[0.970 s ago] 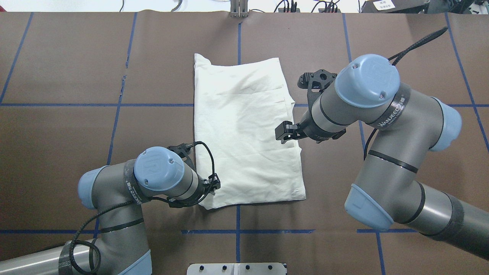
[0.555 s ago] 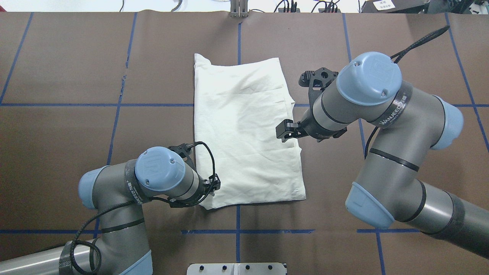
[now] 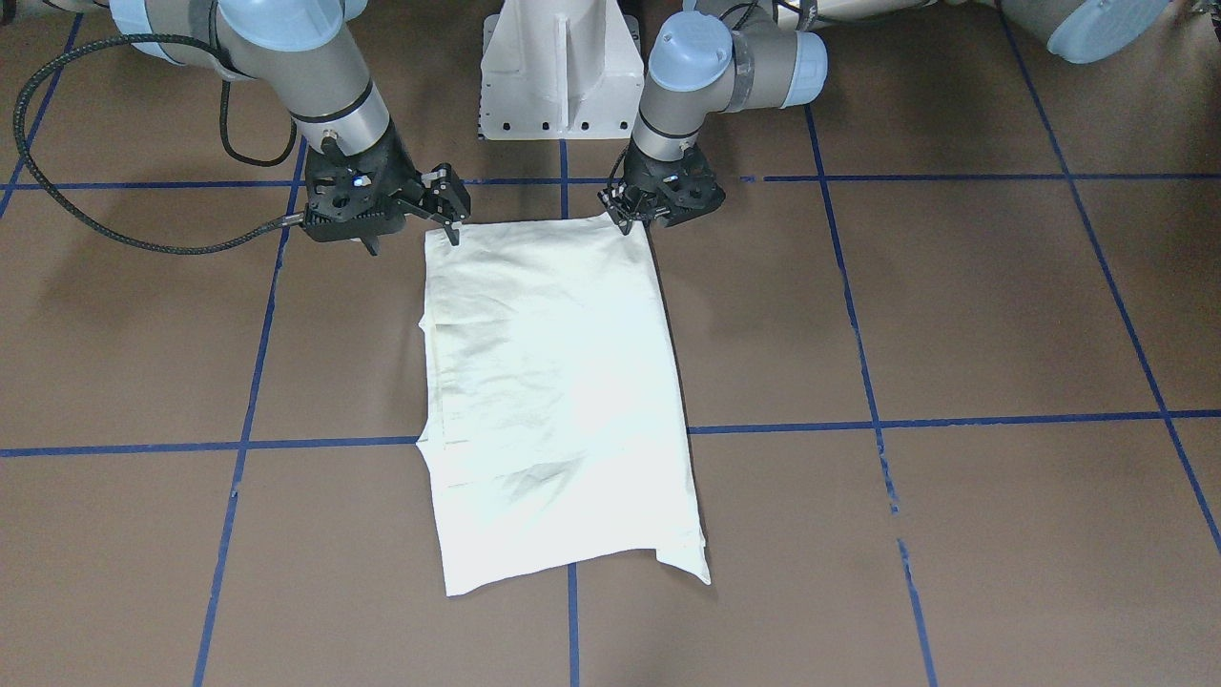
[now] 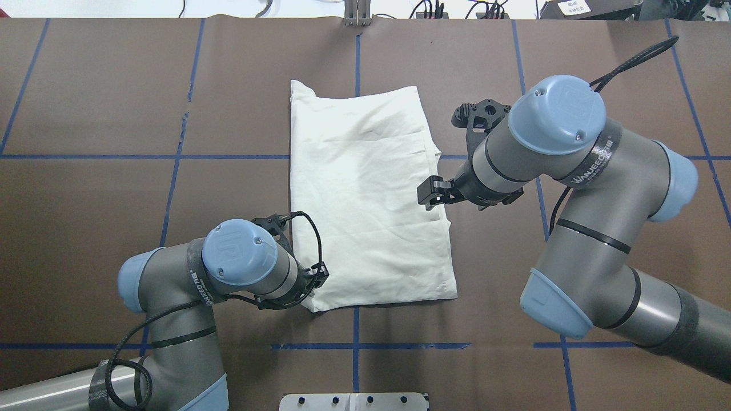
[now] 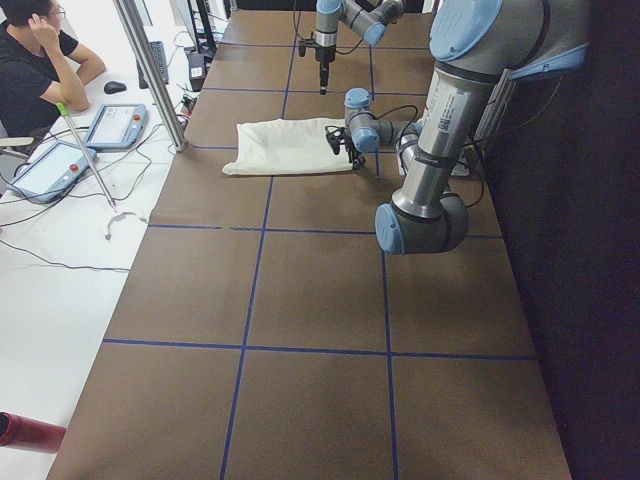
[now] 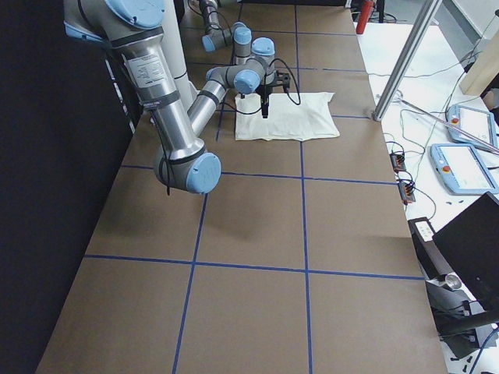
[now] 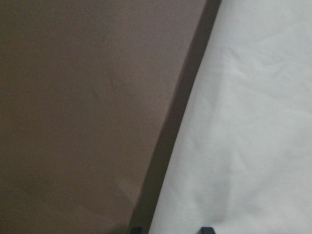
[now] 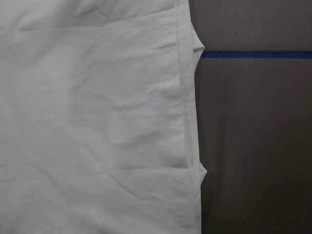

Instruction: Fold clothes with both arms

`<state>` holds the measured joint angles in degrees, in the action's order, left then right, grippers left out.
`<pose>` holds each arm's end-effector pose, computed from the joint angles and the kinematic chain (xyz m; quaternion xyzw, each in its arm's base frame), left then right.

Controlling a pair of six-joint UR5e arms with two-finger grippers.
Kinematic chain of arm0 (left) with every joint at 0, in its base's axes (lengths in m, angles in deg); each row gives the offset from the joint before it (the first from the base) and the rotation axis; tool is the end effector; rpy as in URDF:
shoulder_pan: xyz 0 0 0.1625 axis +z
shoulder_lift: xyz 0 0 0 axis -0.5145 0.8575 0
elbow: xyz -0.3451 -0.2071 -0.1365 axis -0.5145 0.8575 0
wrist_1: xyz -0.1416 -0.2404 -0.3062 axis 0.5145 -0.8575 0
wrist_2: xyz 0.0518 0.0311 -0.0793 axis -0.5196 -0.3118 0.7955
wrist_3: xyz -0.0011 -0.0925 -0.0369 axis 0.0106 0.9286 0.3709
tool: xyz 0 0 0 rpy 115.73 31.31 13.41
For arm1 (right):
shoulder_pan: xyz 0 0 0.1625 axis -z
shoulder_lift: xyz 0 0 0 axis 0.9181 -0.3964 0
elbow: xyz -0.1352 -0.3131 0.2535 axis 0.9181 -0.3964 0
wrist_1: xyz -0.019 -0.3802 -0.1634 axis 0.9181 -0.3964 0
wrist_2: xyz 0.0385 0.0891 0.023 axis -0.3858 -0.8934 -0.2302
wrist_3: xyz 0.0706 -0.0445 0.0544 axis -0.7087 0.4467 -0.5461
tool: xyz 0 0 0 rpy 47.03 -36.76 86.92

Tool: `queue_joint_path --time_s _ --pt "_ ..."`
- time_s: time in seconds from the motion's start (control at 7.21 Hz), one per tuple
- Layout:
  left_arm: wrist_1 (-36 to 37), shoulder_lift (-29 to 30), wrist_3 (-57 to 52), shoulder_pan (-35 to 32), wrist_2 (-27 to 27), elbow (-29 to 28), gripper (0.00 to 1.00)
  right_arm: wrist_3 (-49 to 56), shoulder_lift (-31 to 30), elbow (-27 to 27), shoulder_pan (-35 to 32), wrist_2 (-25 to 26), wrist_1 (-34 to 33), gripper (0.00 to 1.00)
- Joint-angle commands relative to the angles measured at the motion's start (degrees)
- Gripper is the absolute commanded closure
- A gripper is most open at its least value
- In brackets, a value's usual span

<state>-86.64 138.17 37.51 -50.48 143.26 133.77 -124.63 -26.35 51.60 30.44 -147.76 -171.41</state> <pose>0.5712 -0.3156 0.2596 -0.0957 0.4354 -0.1909 0.8746 -0.4134 -0.4183 0.2301 0.0406 -0.4322 0.0005 0.9009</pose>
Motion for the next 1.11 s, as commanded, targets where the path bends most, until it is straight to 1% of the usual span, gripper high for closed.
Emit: queue_joint_path --time_s 0.0,0.14,0.28,0.42,0.55,0.69,0.83,0.97 --pt "-0.07 -0.08 -0.48 0.00 0.13 0.16 1.00 -0.06 -0.04 0.00 -0.09 -0.02 0.00 0.00" --pt "0.02 -0.26 -0.48 0.00 0.39 0.94 1.00 -0.15 -0.04 0.00 -0.09 0.07 0.00 0.00" --pt "0.20 -0.52 -0.48 -0.17 0.48 1.99 1.00 -3.80 -0.30 -0.09 0.17 0.07 0.00 0.00" --pt "0.81 -0.70 -0.56 -0.26 0.48 3.57 1.00 -10.36 -0.31 0.00 1.65 0.16 0.17 0.00" --pt "3.25 -0.70 -2.39 -0.26 0.57 5.50 1.00 -19.22 -0.31 -0.09 4.71 0.86 1.57 0.00" --pt "4.06 -0.70 -4.06 -0.35 0.57 6.39 1.00 -29.92 -2.66 -0.35 9.62 5.13 7.50 0.00" --pt "4.07 -0.70 -4.17 -0.35 0.48 6.31 1.00 -39.43 -5.55 -0.52 13.58 11.09 14.35 0.00" --pt "4.07 -0.79 -4.17 -0.35 0.48 6.31 1.00 -41.61 -7.67 -0.53 16.67 14.97 15.81 0.00"
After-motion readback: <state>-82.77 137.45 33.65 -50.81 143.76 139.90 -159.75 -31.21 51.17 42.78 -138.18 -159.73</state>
